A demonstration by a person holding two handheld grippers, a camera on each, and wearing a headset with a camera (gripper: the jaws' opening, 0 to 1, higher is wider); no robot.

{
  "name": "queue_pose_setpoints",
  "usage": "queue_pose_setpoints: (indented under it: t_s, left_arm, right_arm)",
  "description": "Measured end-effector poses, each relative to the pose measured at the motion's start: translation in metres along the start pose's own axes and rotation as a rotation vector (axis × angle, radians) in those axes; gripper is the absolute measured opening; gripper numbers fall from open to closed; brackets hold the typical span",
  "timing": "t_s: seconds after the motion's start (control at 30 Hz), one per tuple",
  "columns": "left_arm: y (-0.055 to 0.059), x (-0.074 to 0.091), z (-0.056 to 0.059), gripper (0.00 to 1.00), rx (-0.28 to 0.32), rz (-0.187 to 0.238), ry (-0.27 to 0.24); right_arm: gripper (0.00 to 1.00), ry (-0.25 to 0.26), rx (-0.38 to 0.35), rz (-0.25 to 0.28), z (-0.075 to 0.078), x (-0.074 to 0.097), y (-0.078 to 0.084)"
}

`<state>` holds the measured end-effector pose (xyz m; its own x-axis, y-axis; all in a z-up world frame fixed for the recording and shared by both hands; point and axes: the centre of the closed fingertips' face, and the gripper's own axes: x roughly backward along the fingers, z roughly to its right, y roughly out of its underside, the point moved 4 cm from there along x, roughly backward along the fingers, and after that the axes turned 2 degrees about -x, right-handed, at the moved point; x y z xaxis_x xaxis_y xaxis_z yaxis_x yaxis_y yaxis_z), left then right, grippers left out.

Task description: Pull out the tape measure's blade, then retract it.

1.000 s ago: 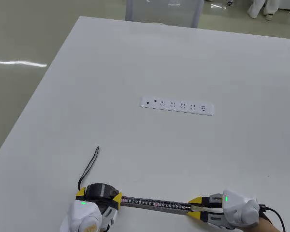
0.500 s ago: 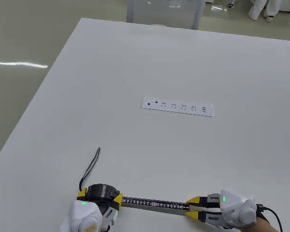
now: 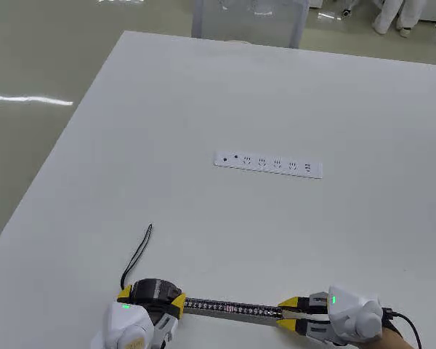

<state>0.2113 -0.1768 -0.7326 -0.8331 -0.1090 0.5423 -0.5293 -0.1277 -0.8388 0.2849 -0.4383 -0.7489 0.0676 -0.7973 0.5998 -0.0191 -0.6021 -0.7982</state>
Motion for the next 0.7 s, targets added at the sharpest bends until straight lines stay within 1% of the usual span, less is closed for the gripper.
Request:
queue_pose_setpoints:
  t_s: [0.17, 0.43, 0.47, 0.7]
  left_arm:
    - [-0.0007, 0.0008, 0.0000, 0.60, 0.002, -0.001, 0.004]
    - [-0.0004, 0.0001, -0.0009, 0.60, 0.011, 0.000, 0.009]
    - [-0.0002, -0.0001, -0.0009, 0.60, 0.011, 0.000, 0.009]
    - [0.0008, 0.0004, -0.0013, 0.60, 0.019, 0.007, 0.015]
  right_arm:
    - [0.12, -0.002, 0.001, -0.001, -0.0018, -0.0011, -0.0038]
    - [0.12, -0.001, 0.002, 0.000, -0.0003, -0.0057, -0.0040]
    - [0.12, -0.001, 0.002, 0.001, -0.0012, -0.0058, -0.0065]
    - [0.12, -0.002, 0.003, 0.003, -0.0019, -0.0095, -0.0096]
